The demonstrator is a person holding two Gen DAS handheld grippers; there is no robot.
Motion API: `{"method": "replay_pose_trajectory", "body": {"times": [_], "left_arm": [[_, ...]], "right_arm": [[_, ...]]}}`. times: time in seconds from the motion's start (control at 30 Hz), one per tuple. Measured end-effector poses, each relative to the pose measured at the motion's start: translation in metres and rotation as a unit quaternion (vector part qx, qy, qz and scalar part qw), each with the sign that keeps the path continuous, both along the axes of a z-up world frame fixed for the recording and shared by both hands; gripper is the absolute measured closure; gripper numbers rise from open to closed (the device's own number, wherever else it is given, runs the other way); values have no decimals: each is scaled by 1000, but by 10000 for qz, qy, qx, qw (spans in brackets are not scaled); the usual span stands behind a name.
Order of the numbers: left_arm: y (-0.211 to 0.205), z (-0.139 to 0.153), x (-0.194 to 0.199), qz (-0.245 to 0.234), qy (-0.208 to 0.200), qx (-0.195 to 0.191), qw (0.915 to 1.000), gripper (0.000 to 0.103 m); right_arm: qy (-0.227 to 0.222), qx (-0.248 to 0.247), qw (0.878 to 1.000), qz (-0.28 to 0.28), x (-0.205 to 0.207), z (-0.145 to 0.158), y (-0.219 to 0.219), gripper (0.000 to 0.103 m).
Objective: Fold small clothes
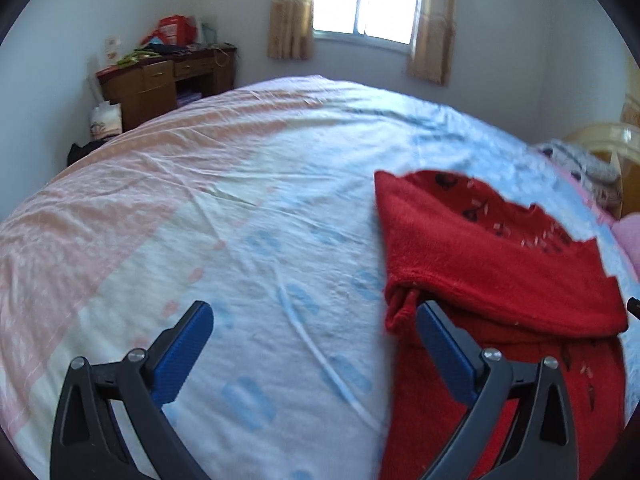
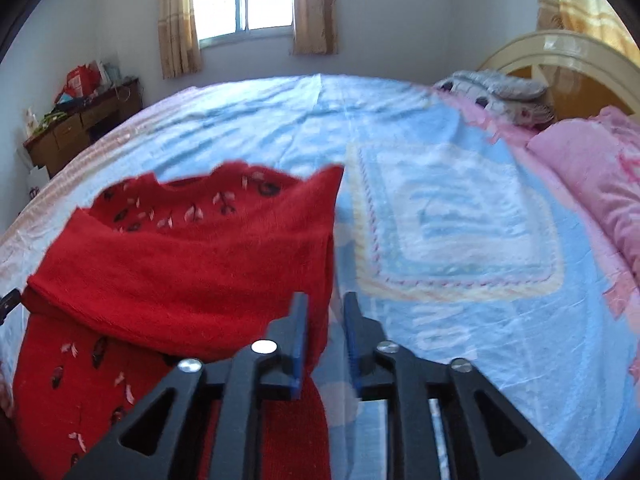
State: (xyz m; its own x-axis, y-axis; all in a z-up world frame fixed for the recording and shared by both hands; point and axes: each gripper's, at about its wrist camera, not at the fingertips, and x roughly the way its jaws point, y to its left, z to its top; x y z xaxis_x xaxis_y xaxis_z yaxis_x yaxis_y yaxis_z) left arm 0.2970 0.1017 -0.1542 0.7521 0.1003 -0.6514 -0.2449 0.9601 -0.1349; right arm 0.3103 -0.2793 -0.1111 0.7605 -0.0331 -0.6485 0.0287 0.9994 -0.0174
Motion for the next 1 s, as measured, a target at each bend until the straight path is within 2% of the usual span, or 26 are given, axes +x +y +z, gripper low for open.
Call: {"method": "replay_pose_trajectory", "body": {"times": [0.1,0.17,0.27,0.37,0.47,0.63,0.77,1.0], "left_arm": [[-1,9,3,43,-162,-51,9998,0],[-10,9,20,-70,-6,169,9998,0],[-20,2,38,-142,215,400,9989,0],[-27,-11,49,-301,532,451,9971,0],[-32,-16,50,-503,690,461,9953,0],[-40,-17,48,-515,688,692,9939,0],[-49,-16,46,-499,632,1036,9914,0],[-52,-13,41,-662,506,1100,9904,0]], "right_arm": [[-214,113,9993,289,-6,11,15,73],[-98,125,9970,754,-2,8,35,73],[166,85,9946,1018,9,-7,49,73],[493,-77,9964,685,22,-28,39,73],[632,234,9959,601,23,-43,18,73],[592,121,9961,646,18,-43,14,73],[531,14,9970,563,20,-46,17,73],[485,25,9971,579,18,-45,13,72]]}}
